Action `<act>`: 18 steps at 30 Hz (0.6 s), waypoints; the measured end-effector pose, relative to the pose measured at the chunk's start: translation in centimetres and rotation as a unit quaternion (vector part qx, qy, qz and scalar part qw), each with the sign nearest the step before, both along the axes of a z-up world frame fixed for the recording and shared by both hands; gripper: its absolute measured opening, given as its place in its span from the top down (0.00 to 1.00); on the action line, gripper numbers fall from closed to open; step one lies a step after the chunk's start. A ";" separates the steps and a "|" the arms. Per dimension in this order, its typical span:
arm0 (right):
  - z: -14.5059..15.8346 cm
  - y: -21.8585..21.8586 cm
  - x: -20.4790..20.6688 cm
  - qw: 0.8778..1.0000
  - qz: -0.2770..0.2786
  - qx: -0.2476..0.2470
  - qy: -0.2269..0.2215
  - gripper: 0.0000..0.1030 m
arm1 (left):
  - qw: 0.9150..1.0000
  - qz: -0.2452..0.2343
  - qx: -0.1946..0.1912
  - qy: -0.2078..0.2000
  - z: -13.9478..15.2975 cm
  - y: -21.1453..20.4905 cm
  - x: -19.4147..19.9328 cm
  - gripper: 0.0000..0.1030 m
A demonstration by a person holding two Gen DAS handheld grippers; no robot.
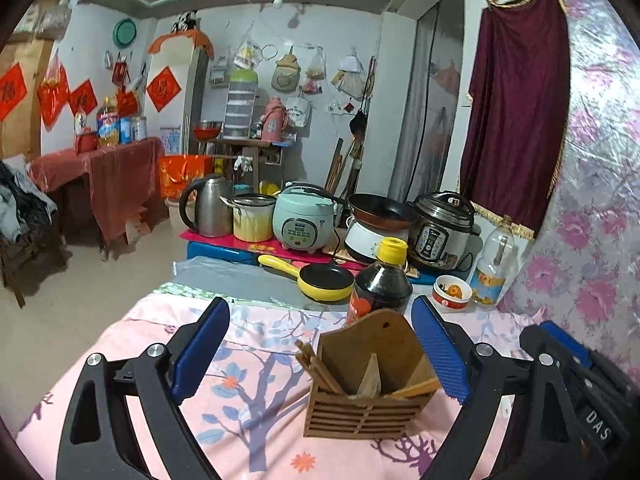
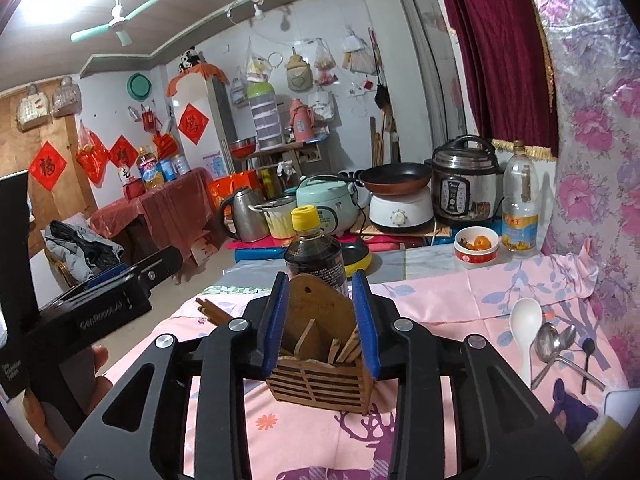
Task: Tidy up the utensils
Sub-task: 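Withdraw both open tools back from the wooden holder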
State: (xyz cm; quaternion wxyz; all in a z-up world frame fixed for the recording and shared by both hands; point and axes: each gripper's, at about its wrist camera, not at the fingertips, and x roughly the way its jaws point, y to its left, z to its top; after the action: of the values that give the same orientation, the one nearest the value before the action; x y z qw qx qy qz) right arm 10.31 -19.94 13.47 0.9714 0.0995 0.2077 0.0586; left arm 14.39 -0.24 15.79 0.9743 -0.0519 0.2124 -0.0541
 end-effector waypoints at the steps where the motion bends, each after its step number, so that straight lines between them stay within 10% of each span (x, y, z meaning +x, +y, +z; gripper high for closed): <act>1: 0.0 0.0 -0.4 1.000 -0.001 0.000 0.001 0.67 | 1.000 0.000 0.005 -0.003 0.1 -0.2 -0.5 0.12; 18: 1.6 0.4 -6.9 1.000 -0.019 -0.002 -0.016 0.58 | 0.996 0.027 0.066 -0.054 1.3 -1.7 -9.3 0.06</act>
State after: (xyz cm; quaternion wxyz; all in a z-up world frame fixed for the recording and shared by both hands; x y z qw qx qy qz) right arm 3.37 -19.52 15.10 0.9757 0.1005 0.1904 0.0416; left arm 5.07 -1.96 17.06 0.9868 0.0102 0.1609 -0.0164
